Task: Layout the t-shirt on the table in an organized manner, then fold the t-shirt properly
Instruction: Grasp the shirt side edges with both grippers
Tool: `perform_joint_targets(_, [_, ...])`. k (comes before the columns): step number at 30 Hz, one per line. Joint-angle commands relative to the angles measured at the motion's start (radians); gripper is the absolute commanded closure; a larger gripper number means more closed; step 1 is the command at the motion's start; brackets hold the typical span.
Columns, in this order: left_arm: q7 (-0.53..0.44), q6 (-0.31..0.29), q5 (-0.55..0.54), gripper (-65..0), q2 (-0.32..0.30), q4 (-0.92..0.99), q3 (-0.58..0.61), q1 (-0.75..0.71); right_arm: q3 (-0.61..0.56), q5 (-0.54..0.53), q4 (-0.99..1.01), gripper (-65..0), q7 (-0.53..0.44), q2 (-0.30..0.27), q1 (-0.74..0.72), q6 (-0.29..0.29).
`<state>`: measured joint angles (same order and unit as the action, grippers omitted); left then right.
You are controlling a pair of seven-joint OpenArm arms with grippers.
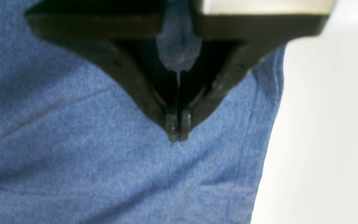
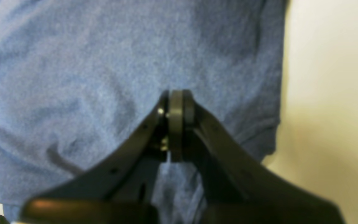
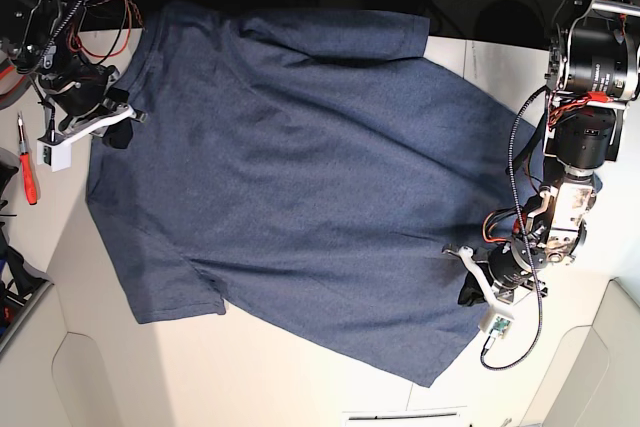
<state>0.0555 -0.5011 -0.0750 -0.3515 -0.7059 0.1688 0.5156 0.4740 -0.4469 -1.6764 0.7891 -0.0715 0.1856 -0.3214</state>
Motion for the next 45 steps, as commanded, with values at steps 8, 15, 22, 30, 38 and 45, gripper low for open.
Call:
perform_joint_targets(8, [0.028, 0.032, 0.056, 0.0, -0.006, 0.065, 0.001, 0.051, 0.003, 0.024, 0.084, 0.0, -0.023, -0.008, -0.008, 0.012])
perform_joint_targets(15, [0.011, 0.063, 0.076, 0.0, -0.006, 0.266, 0.078, 0.093, 0.002, 0.034, 0.286, 0.0, -0.135, -0.011, -0.037, 0.009])
perform_joint_targets(22, [0.044, 0.064, 0.076, 0.0, -0.009, 0.269, 0.093, 0.093, -0.006, 0.122, 0.455, 0.0, -0.159, -0.014, -0.218, 0.004])
perform_joint_targets(30, [0.063, 0.183, 0.087, 0.0, -0.013, 0.269, 0.093, 0.093, -0.122, 0.293, 0.715, 0.0, -0.253, -0.037, -0.491, 0.011])
perform_joint_targets(38, [0.096, 0.300, 0.121, 0.0, -0.018, 0.277, 0.093, 0.090, -0.296, 0.478, 0.892, 0.0, -0.352, -0.074, -0.701, 0.124])
perform_joint_targets(45, [0.119, 0.300, 0.121, 0.0, -0.026, 0.277, 0.093, 0.082, -0.308, 0.552, 0.900, 0.0, -0.371, -0.152, -0.806, 0.223])
